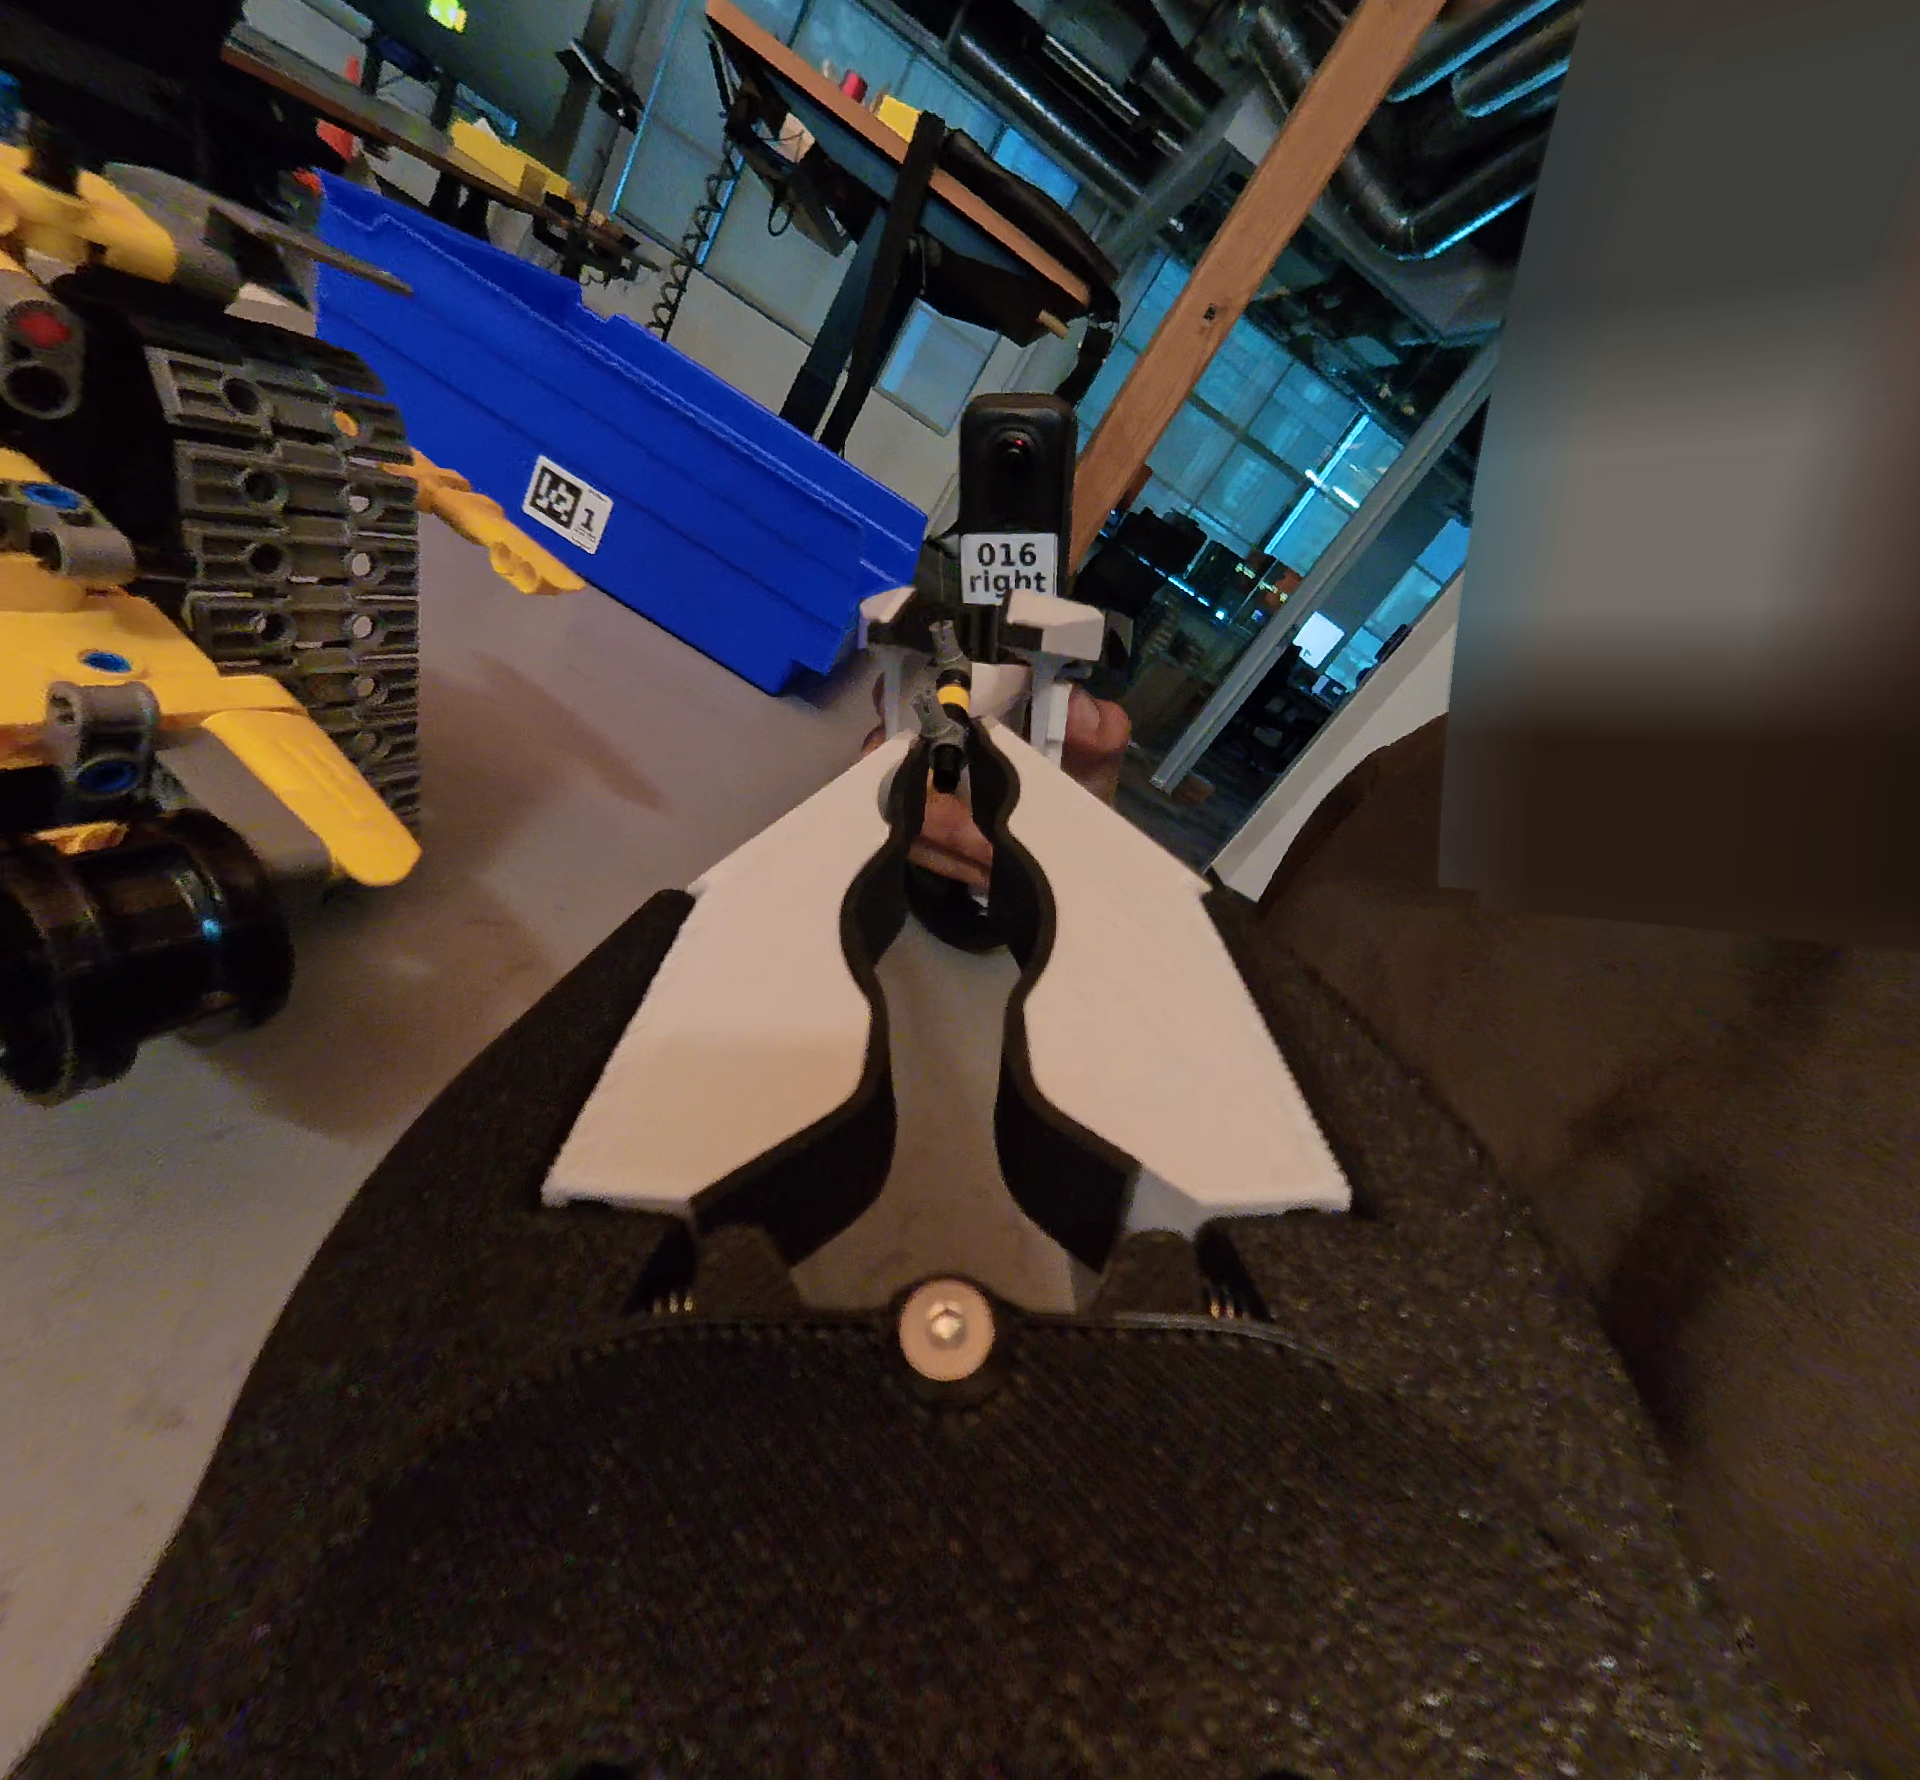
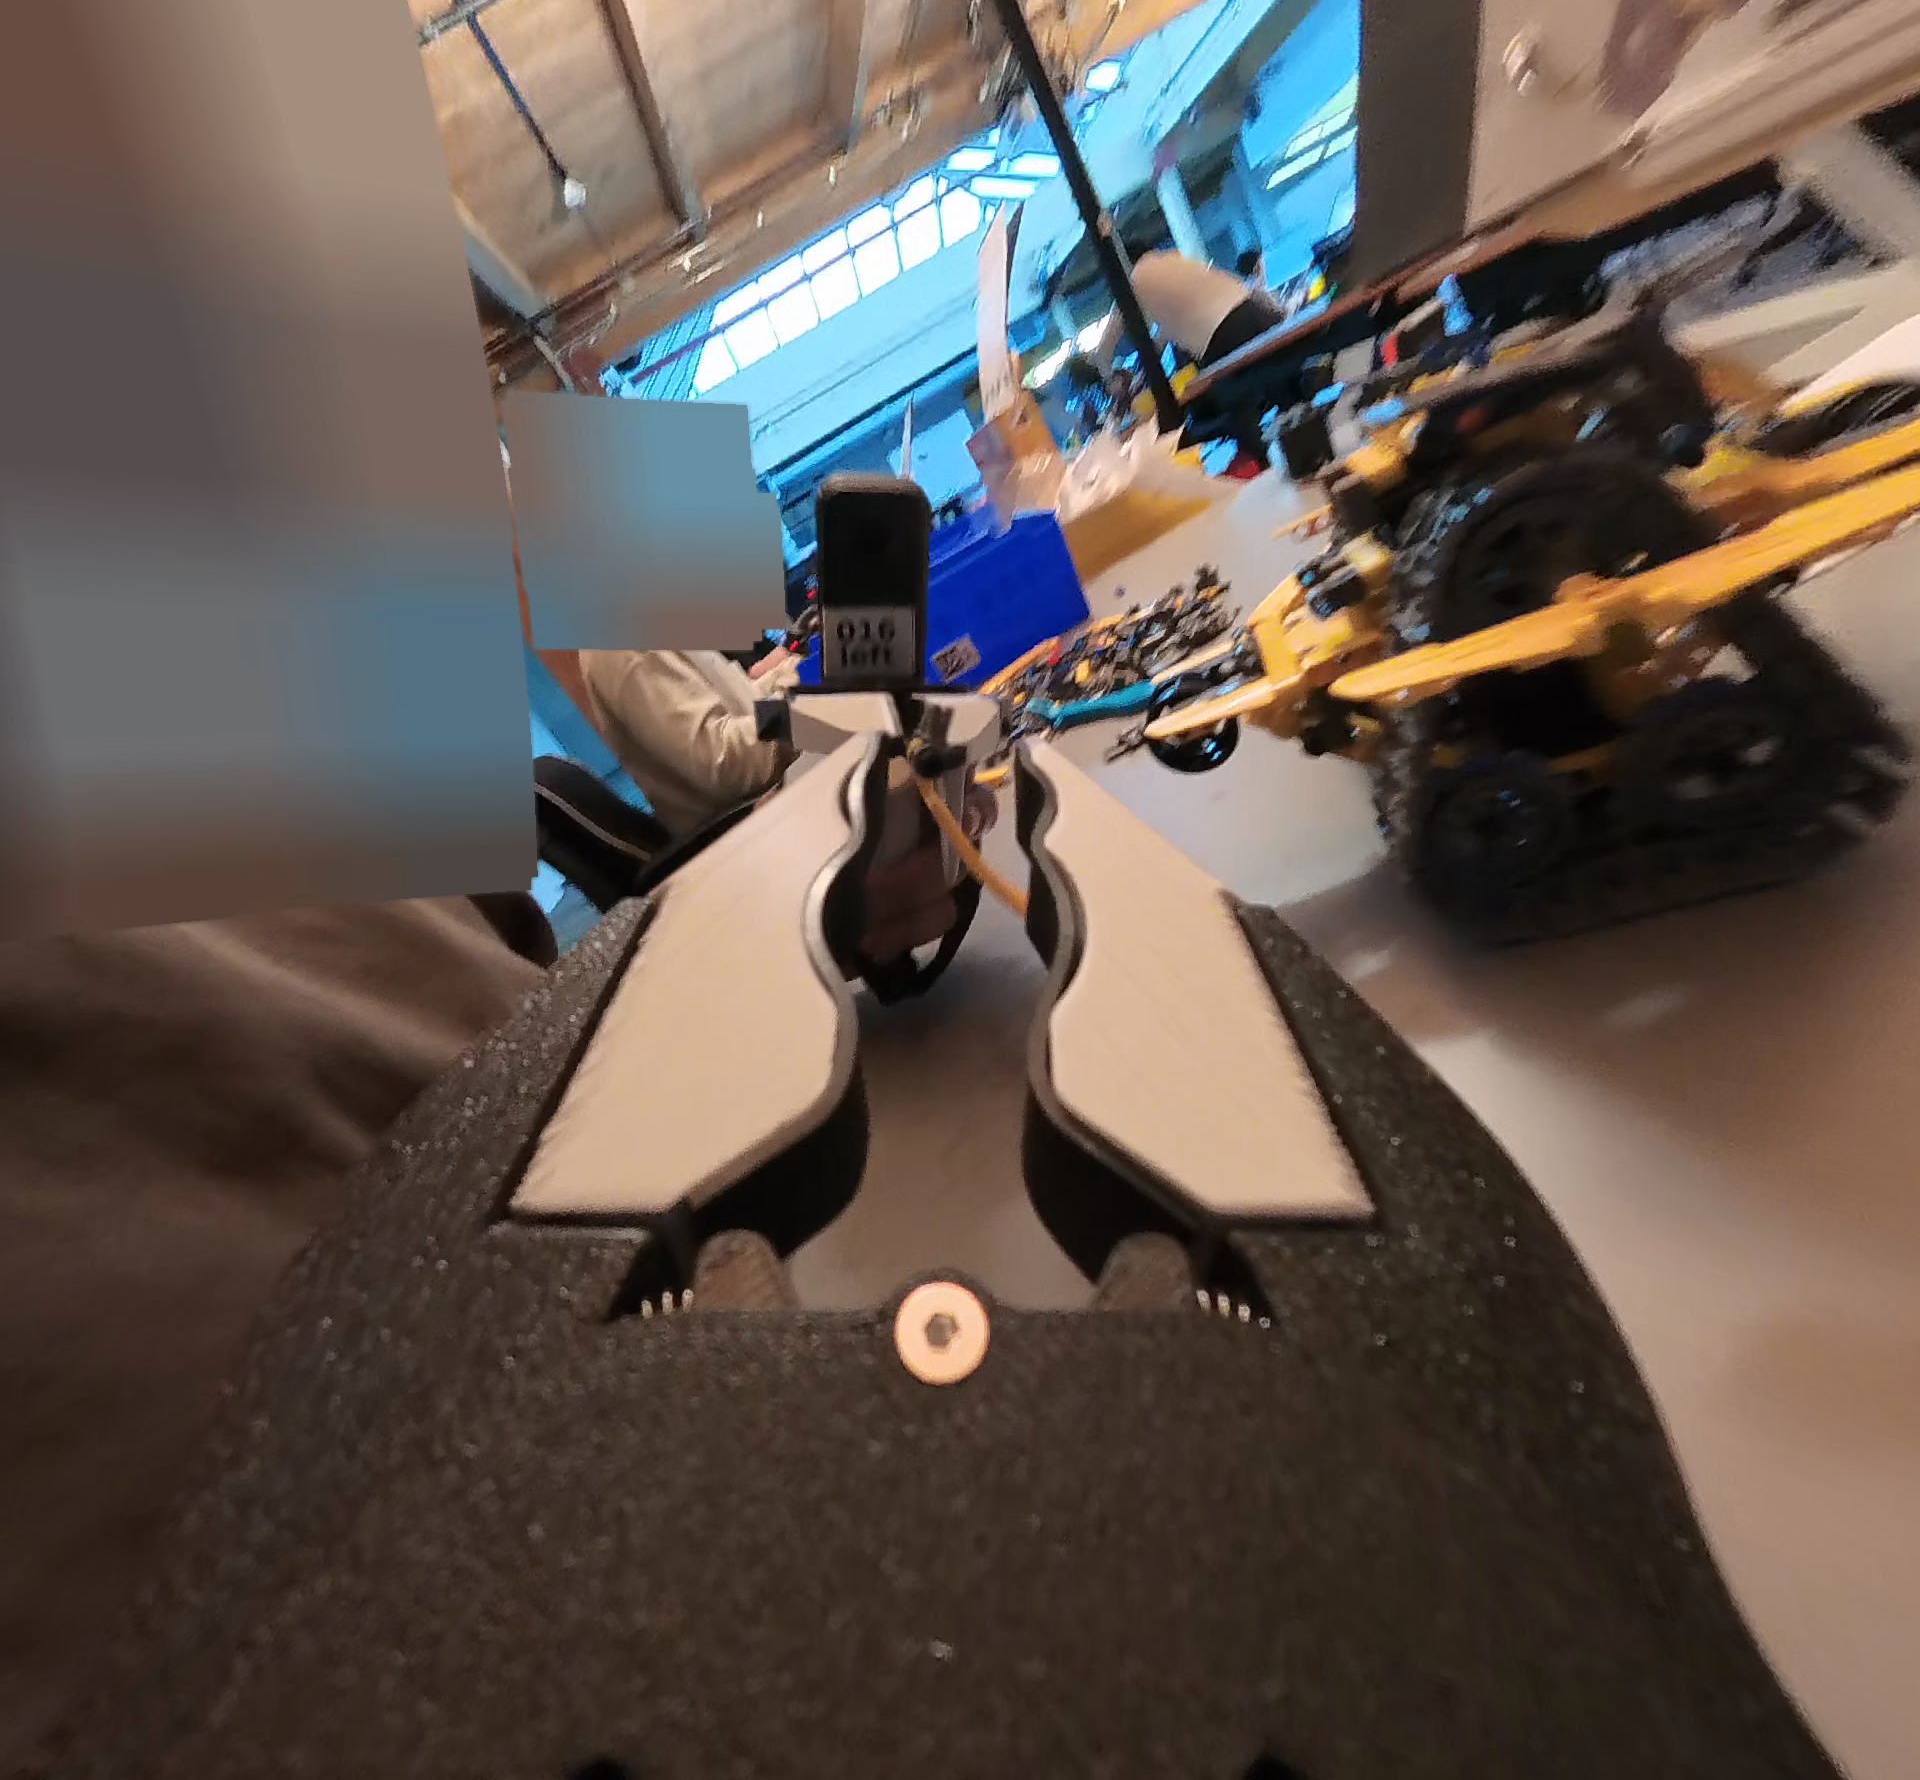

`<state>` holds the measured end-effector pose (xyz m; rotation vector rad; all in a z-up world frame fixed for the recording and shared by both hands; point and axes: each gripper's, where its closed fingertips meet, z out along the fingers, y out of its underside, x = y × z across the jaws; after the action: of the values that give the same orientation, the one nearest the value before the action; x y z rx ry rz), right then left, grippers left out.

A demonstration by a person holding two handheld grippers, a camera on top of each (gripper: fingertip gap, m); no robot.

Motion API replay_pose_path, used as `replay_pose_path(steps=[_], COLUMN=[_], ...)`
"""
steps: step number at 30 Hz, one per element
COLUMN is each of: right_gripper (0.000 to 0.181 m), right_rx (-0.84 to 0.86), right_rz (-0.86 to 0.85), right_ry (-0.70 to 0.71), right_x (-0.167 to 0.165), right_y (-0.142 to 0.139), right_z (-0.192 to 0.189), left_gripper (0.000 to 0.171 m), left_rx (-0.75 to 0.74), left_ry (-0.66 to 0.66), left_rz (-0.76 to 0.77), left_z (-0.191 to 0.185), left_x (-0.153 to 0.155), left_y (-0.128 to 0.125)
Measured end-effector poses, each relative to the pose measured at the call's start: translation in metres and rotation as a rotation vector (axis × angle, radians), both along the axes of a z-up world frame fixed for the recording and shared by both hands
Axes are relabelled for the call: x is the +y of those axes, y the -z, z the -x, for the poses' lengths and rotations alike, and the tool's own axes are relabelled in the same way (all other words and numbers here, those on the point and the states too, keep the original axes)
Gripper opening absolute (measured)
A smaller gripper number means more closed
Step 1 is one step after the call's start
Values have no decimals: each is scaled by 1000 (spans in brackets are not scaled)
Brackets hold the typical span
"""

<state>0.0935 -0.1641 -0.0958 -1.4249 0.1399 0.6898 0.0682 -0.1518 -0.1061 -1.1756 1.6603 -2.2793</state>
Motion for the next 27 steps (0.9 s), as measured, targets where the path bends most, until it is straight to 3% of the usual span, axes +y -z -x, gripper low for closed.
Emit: replay_pose_path(steps=[10,14,22,27], right_gripper=[15,8,19,7], right_rx=[-337,-302,-212,-202], right_rz=[-30,-42,-28,2], right_ry=[113,112,20,-17], right_x=[4,1,3,4], right_y=[1,-2,-1,3], right_z=[13,9,17,24], left_gripper=[5,5,5,5], left_rx=[29,21,7,-14], left_ry=[35,54,63,63], left_rz=[52,54,53,14], left_z=[1,3,5,6], left_x=[0,-3,-4,-9], left_y=[0,-1,-3,-4])
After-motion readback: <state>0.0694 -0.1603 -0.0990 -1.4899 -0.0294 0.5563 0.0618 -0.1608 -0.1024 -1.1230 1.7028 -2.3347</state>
